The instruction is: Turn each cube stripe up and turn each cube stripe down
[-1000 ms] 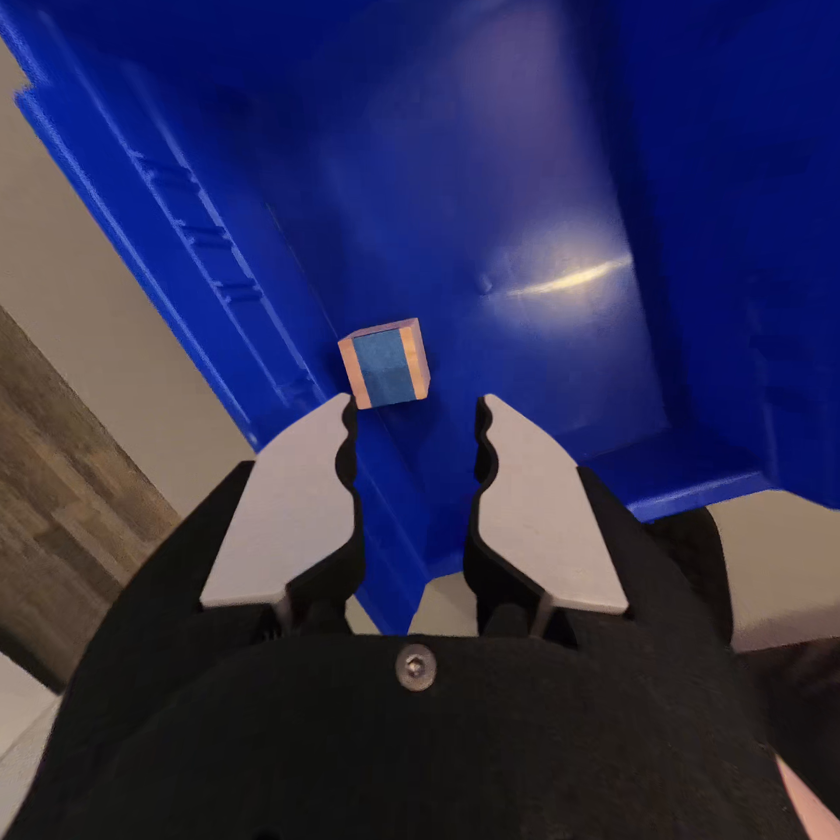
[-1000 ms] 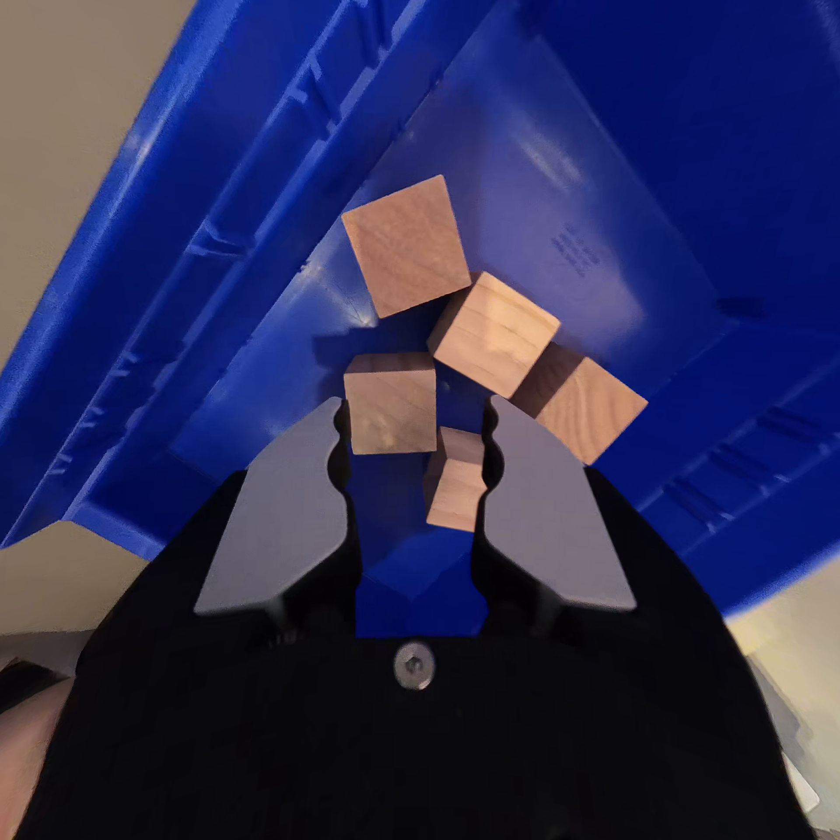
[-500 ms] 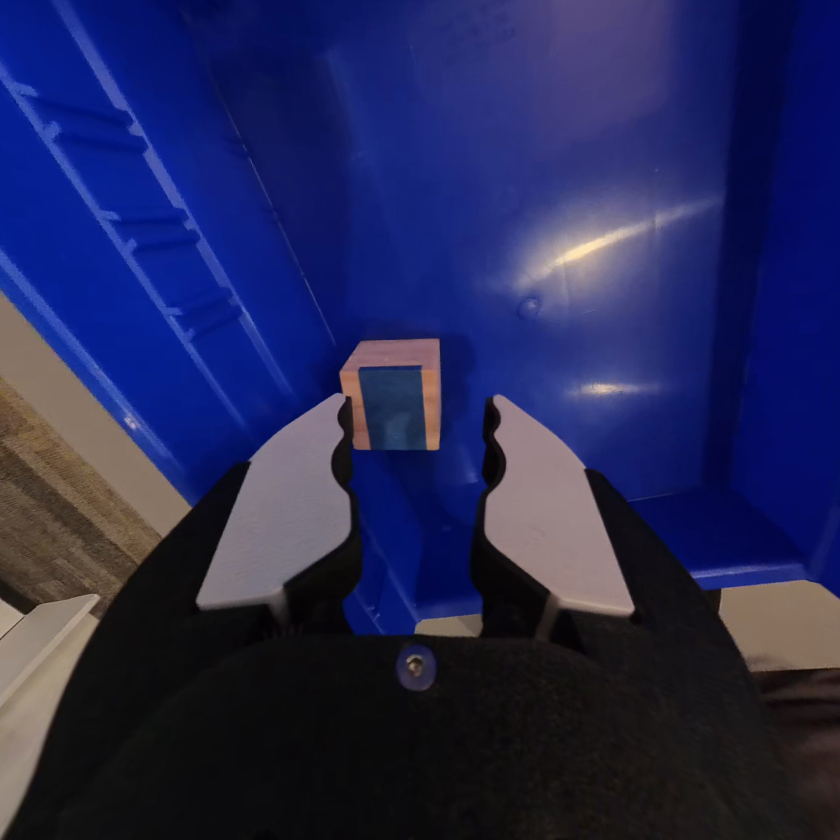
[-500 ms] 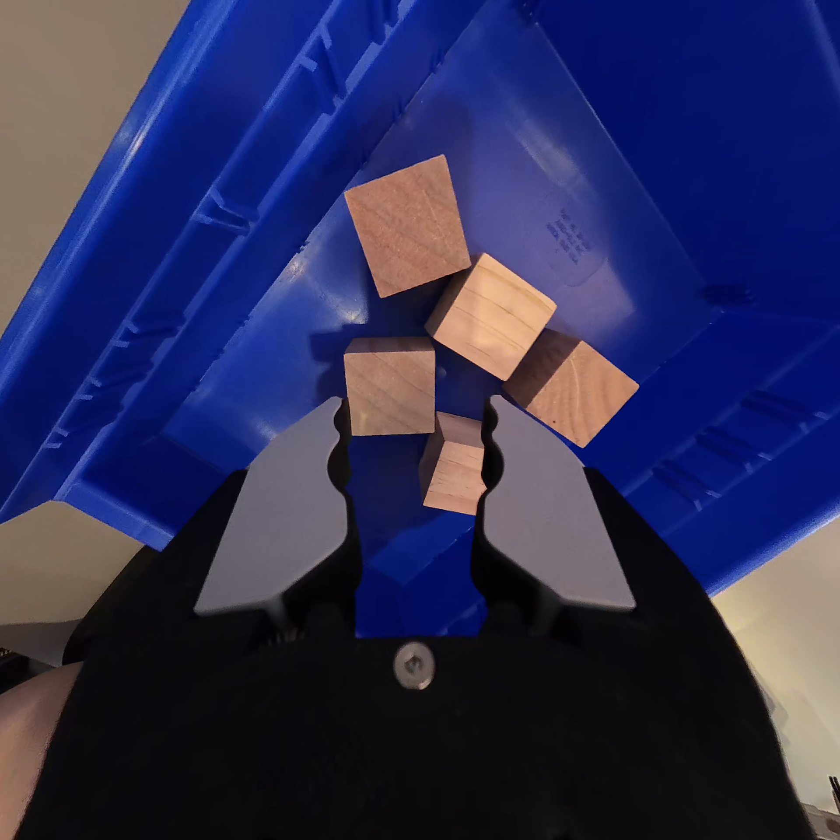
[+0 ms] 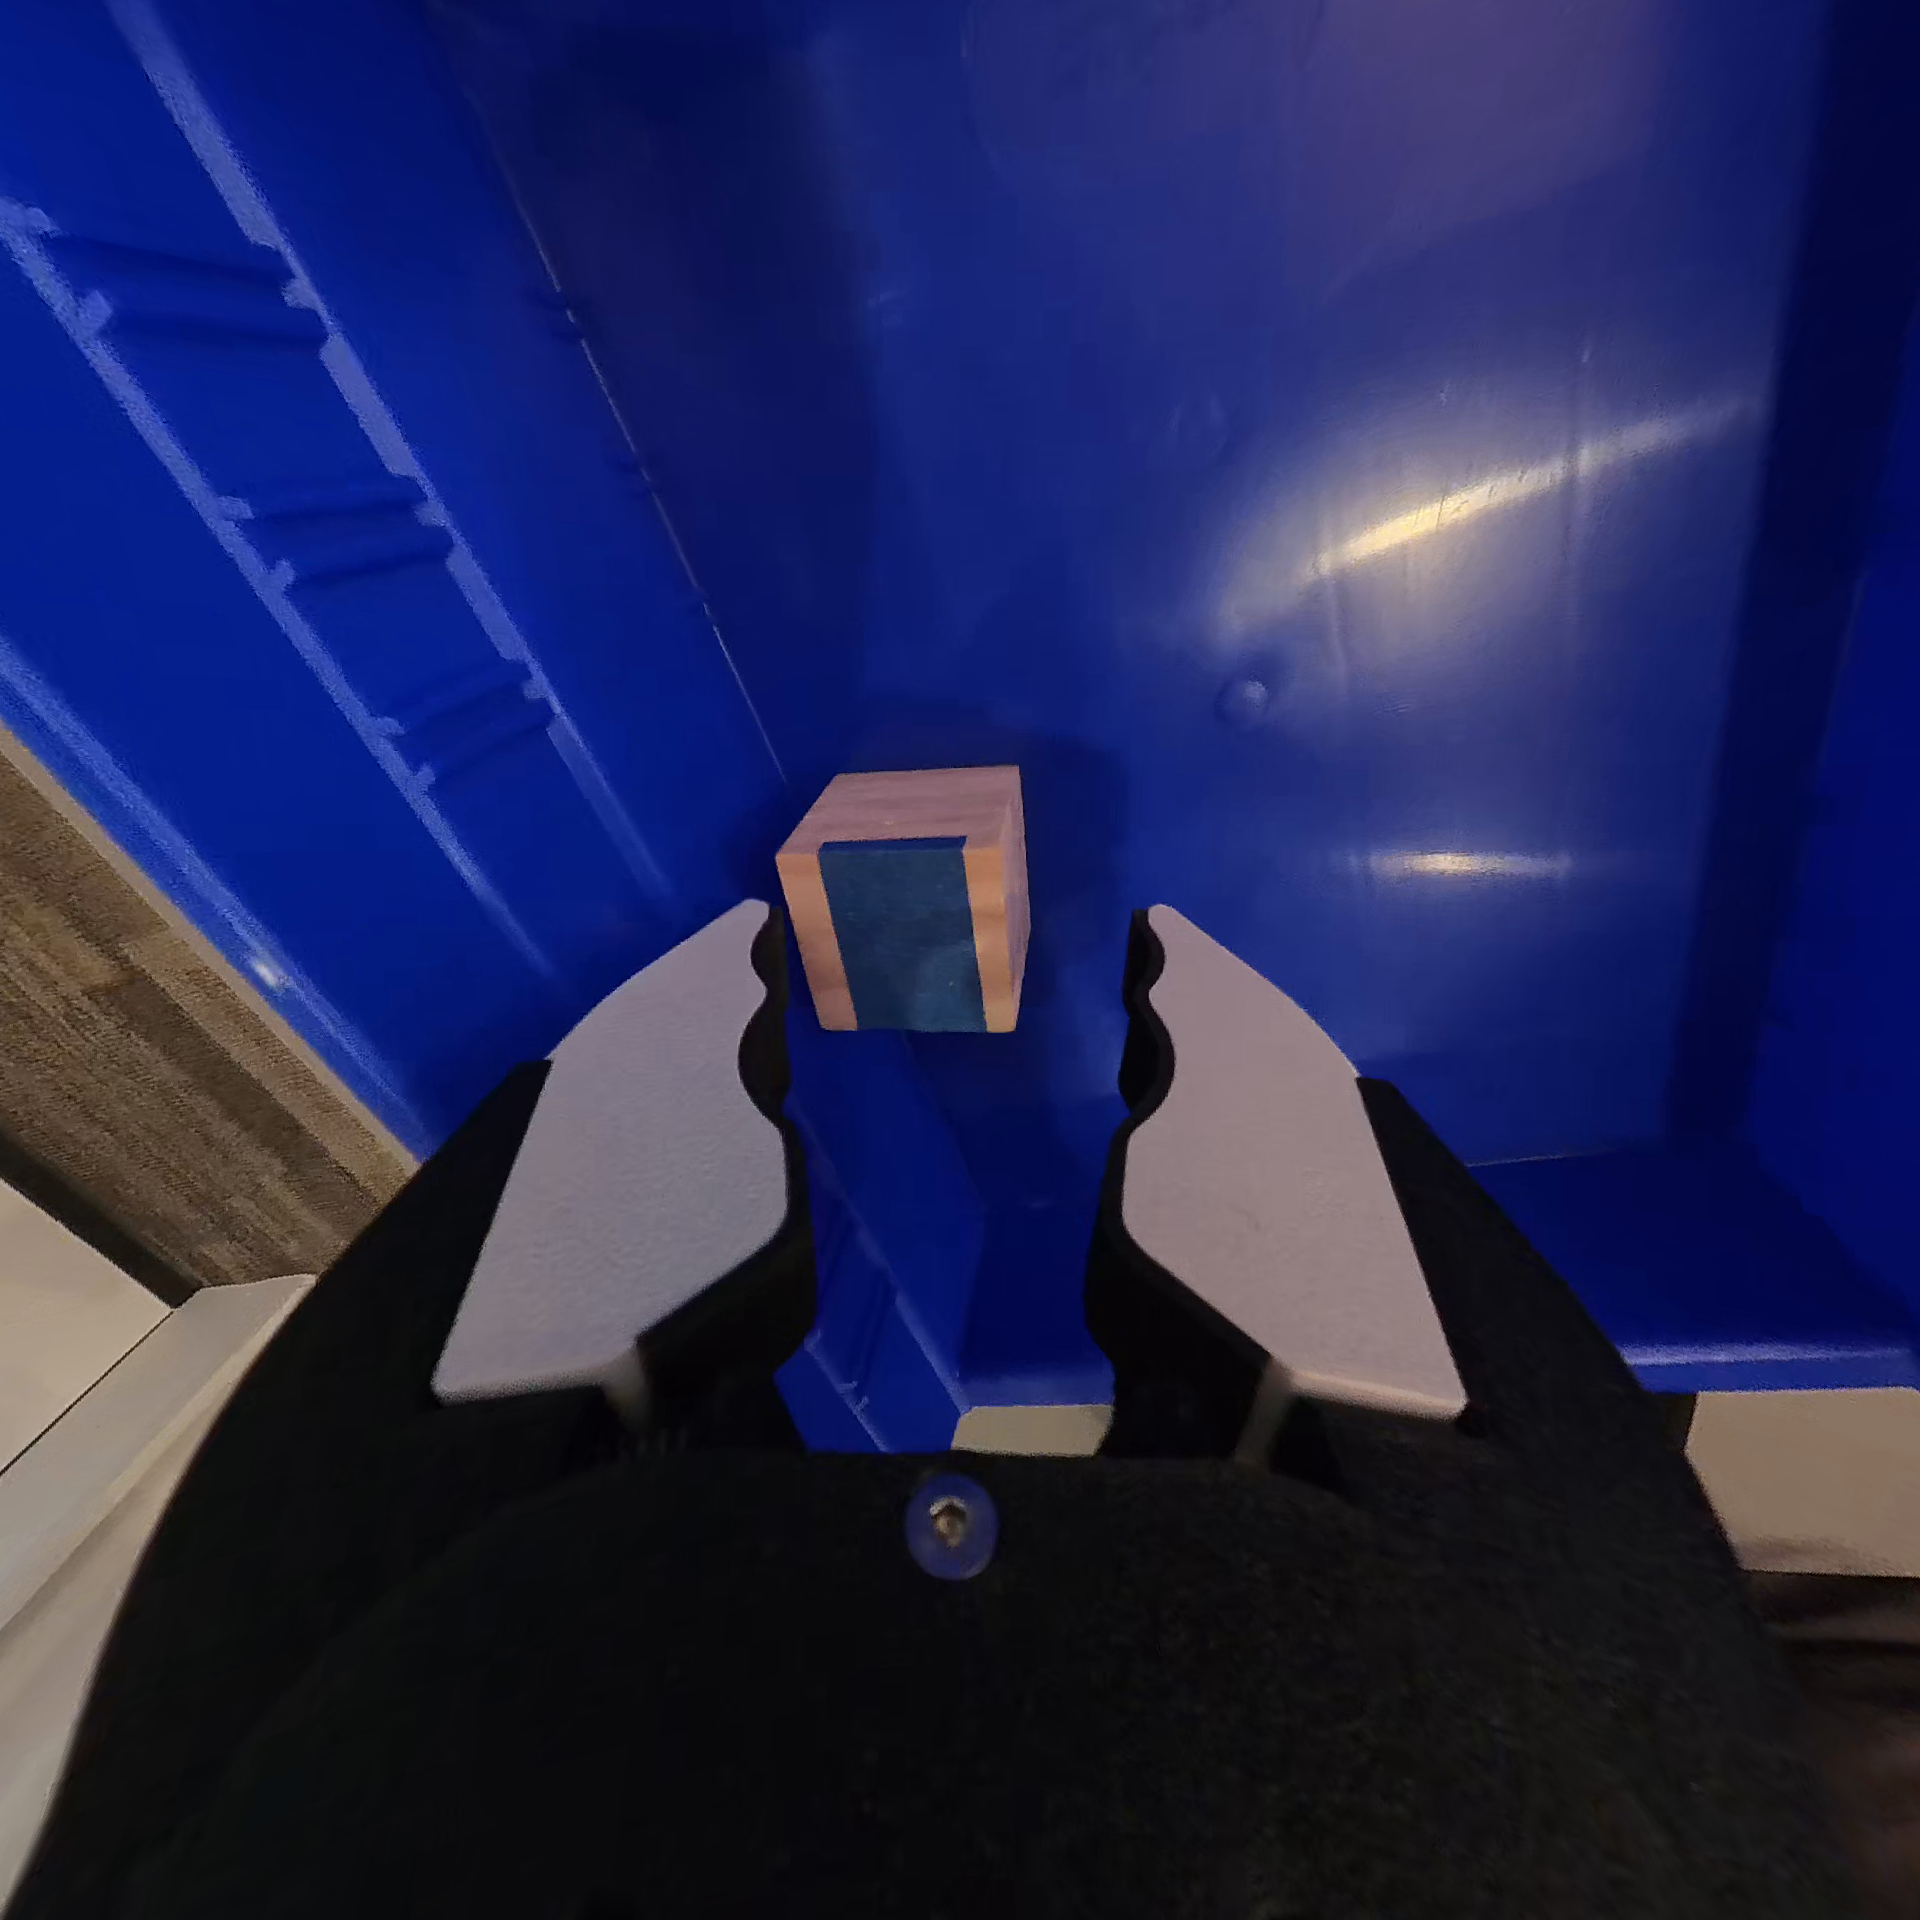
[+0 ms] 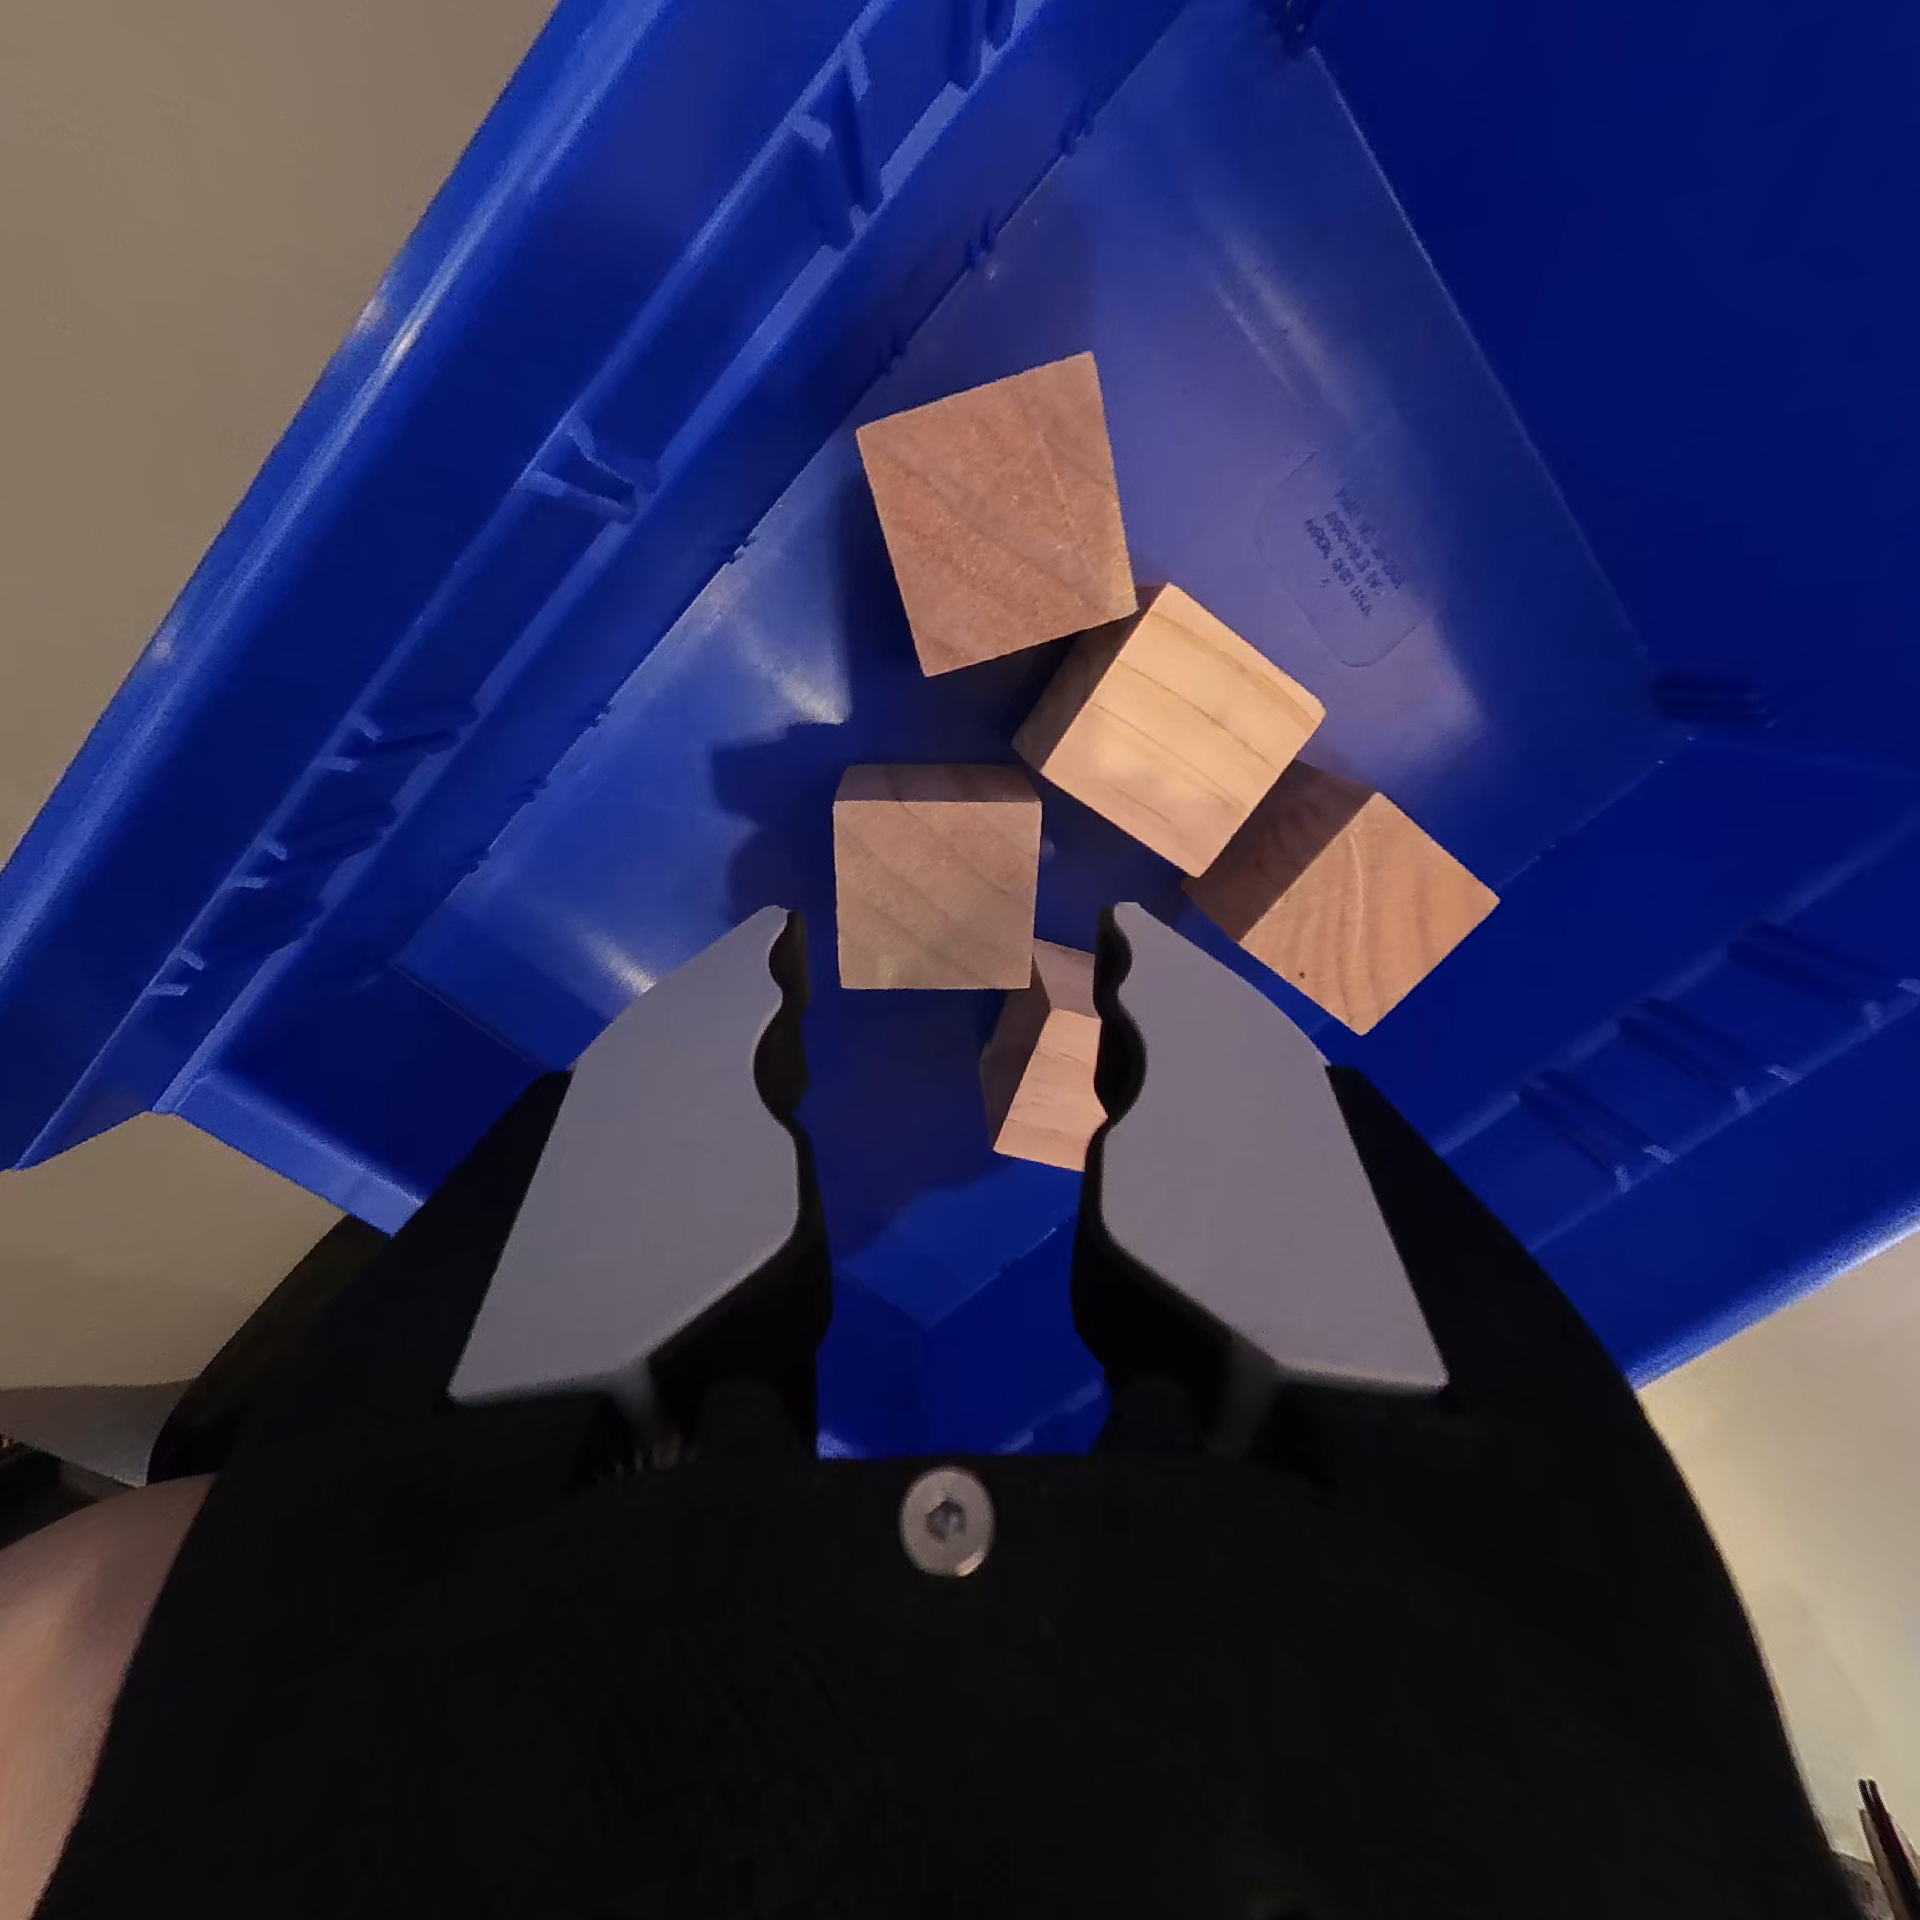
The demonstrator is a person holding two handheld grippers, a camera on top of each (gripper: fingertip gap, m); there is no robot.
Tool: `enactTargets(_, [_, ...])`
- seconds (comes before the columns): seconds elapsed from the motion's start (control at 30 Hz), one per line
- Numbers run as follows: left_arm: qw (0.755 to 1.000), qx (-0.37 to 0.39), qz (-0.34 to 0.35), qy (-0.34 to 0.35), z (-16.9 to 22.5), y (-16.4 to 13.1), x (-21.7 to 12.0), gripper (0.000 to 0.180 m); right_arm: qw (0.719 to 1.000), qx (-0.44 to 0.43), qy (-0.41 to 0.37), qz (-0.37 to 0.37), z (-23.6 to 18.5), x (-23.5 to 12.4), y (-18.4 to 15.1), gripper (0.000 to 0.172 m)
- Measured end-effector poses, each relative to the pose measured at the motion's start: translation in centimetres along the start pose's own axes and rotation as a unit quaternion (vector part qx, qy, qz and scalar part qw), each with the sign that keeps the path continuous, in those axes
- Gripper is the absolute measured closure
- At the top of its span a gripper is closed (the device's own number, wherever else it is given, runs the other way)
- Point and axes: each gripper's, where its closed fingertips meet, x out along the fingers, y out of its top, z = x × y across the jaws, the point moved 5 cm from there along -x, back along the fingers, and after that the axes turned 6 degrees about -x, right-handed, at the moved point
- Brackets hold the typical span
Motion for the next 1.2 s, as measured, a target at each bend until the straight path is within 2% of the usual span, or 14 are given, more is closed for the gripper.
enactTargets(0.2, [1.000,0.003,-0.015,0.007,0.2,0.0,0.5,0.115,1.000,-0.003,0.004,-0.004,-0.2,0.0,-0.1,0.119])
enactTargets(0.43, [1.000,0.006,-0.012,-0.016,0.5,-0.2,0.5,0.110,1.000,-0.011,0.004,-0.013,-0.4,0.3,0.1,0.120])
enactTargets(0.6, [0.999,0.013,-0.005,-0.042,1.0,-0.2,0.1,0.117,1.000,-0.009,0.003,-0.019,-0.4,0.4,0.0,0.120])
enactTargets(0.7, [1.000,0.011,-0.009,-0.022,0.4,-0.5,0.1,0.117,1.000,-0.010,0.005,-0.024,-0.4,0.6,0.0,0.120])
enactTargets(0.87, [0.999,0.023,-0.004,-0.039,0.4,-0.6,0.1,0.121,1.000,-0.015,0.006,-0.027,-0.6,0.7,0.2,0.121])
enactTargets(1.2, [0.997,0.057,-0.044,0.006,1.0,-0.6,1.2,0.121,0.999,-0.021,0.010,-0.033,-0.9,0.8,0.2,0.122])
